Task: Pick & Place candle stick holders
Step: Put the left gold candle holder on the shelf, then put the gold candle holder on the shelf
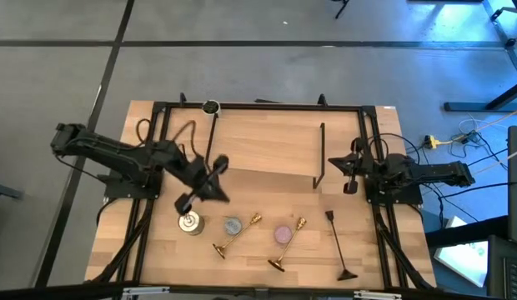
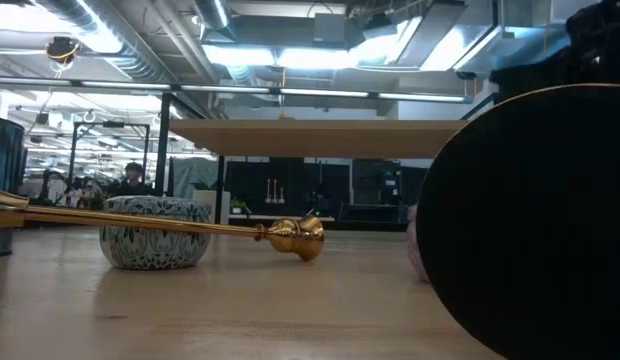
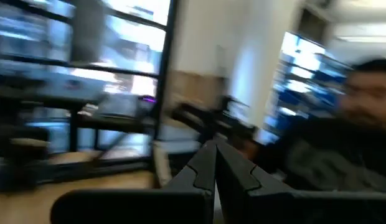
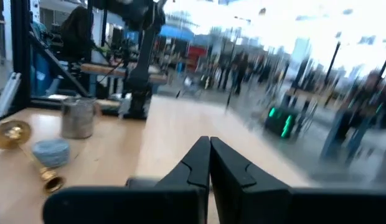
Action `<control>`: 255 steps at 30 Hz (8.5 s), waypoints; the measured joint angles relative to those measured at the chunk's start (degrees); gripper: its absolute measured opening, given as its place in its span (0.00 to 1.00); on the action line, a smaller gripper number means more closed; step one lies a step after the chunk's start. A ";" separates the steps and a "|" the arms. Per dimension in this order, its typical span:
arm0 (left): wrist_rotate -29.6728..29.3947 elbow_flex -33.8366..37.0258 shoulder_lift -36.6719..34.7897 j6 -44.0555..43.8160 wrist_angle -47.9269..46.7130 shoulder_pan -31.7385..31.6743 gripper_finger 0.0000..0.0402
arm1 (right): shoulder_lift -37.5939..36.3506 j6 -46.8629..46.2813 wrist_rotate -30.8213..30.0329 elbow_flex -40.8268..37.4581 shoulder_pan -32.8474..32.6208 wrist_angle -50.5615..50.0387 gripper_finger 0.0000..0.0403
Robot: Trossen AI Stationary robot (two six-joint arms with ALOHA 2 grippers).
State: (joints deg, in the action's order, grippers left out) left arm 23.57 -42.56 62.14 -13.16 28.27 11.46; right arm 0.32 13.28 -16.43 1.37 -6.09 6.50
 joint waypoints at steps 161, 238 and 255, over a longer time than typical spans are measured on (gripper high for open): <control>-44.31 10.39 -1.32 9.05 11.75 -32.72 0.03 | 51.19 -30.41 5.09 45.35 -4.96 -21.10 0.71; -41.79 13.19 -15.99 1.63 -12.83 -11.41 0.39 | 58.68 -27.64 9.12 45.42 -15.26 -24.48 0.70; -59.95 13.19 -8.17 5.11 -15.02 9.64 0.00 | 69.34 -41.01 -3.08 53.40 -18.65 -43.31 0.02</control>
State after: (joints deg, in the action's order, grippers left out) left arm -36.38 -29.36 53.97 -8.05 13.26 21.10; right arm 69.66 -27.73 -19.50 54.76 -24.74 -36.81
